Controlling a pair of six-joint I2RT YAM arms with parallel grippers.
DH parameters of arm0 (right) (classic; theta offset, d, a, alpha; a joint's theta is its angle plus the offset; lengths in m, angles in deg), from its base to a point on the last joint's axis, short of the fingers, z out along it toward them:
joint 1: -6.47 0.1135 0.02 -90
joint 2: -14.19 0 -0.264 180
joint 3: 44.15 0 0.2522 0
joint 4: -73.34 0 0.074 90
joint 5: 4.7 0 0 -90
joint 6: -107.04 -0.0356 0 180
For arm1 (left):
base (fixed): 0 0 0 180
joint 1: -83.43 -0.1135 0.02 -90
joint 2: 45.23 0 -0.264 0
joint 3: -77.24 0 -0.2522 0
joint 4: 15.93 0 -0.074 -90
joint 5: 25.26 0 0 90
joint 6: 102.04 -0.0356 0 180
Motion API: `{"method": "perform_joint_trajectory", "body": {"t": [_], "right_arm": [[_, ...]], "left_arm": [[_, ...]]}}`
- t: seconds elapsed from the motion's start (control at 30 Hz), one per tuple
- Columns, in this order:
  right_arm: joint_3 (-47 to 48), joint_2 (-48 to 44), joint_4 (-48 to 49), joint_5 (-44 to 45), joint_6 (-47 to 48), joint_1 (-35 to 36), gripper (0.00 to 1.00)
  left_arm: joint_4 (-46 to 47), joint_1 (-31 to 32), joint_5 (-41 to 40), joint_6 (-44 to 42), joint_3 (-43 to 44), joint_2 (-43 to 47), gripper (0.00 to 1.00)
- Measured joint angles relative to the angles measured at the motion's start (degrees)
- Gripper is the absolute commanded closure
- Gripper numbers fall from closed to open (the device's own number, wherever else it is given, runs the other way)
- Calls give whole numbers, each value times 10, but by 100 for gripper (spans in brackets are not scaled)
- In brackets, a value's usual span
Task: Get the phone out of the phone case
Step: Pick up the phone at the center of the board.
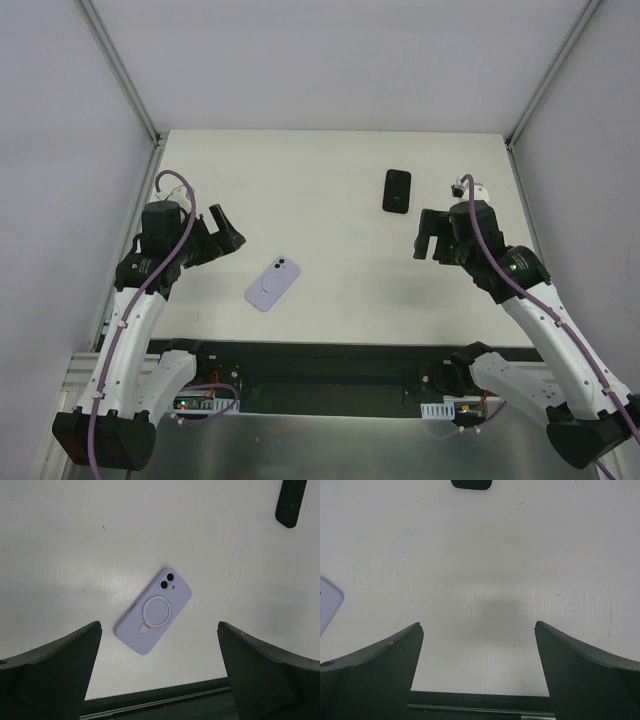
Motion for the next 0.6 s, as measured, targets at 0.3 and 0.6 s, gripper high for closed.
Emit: {"method": "perform_joint_trajectory", "body": {"t": [0.3,0.6], "right_arm": [[0,-2,11,-10,-2,0,4],[0,4,15,-15,-7,0,4]], "left_arm": [[-25,0,-48,-7,0,-18,1],[-64,89,-121,-44,32,-77,1]]}}
